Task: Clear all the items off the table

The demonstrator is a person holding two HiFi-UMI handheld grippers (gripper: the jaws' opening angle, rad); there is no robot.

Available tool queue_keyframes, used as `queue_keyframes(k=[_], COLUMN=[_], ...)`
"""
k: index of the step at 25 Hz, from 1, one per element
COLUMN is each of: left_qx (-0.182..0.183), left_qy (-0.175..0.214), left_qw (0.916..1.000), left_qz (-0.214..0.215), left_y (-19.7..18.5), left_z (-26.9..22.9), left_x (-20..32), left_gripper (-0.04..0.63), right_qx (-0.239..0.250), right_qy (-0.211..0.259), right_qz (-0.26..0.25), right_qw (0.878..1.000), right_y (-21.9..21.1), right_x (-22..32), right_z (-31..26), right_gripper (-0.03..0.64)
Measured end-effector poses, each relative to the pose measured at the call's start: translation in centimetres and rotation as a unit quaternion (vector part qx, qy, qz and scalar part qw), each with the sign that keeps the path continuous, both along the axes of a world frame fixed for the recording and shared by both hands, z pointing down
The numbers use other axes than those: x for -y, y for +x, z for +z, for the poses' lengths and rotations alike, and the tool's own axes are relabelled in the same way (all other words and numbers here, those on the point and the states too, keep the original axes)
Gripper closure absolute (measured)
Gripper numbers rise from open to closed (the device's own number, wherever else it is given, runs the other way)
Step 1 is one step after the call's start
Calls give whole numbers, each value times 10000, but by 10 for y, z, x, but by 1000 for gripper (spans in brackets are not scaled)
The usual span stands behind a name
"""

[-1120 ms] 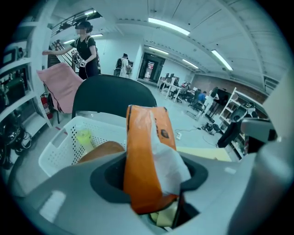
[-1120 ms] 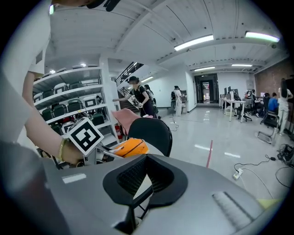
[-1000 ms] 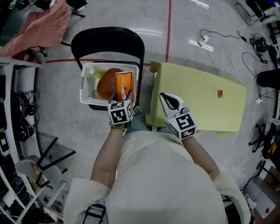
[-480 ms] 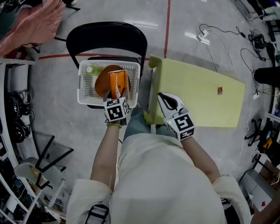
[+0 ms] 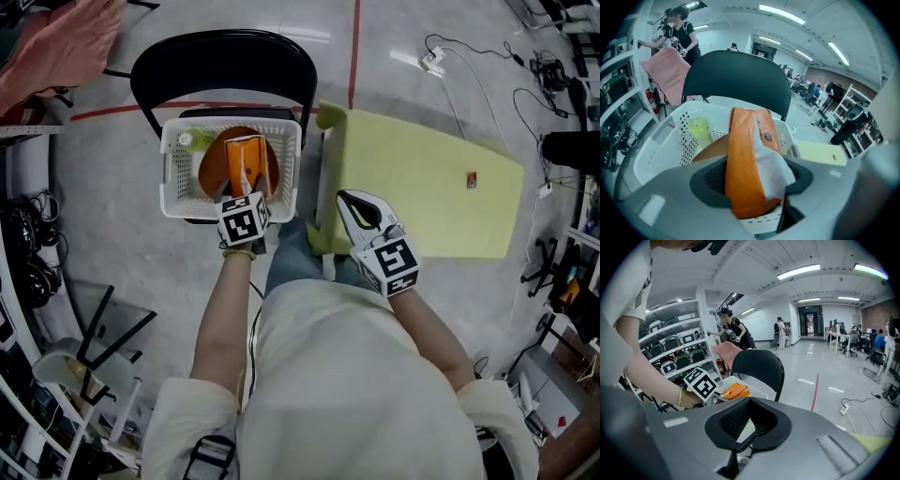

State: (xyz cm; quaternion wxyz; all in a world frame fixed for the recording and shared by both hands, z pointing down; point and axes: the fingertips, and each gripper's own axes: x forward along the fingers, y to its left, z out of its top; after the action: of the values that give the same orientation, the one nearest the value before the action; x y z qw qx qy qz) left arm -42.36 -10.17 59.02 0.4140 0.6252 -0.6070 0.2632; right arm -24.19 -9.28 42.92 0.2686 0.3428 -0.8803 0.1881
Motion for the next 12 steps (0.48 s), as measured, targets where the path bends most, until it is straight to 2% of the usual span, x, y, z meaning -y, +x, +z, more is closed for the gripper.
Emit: queue_keyframes(k=[3, 8, 12], left_qx=[-128, -354, -371], left_qy=[29, 225, 349], left_qw=[9999, 9990, 9987], left_qz=[-39, -167, -39], left_y=[2, 5, 9], left_z=[-1, -8, -16], left_x=[0, 3, 5], left_gripper=[305, 201, 195], right_qx=[-8, 12, 27], right_qy=[-7, -5, 29], right_qz=[15, 30, -17], right_qw=[10000, 10000, 10000], right_y=[0, -3, -9], right_x=[-2, -4, -5], right_z=[-1, -1, -3], right_gripper=[623, 623, 623])
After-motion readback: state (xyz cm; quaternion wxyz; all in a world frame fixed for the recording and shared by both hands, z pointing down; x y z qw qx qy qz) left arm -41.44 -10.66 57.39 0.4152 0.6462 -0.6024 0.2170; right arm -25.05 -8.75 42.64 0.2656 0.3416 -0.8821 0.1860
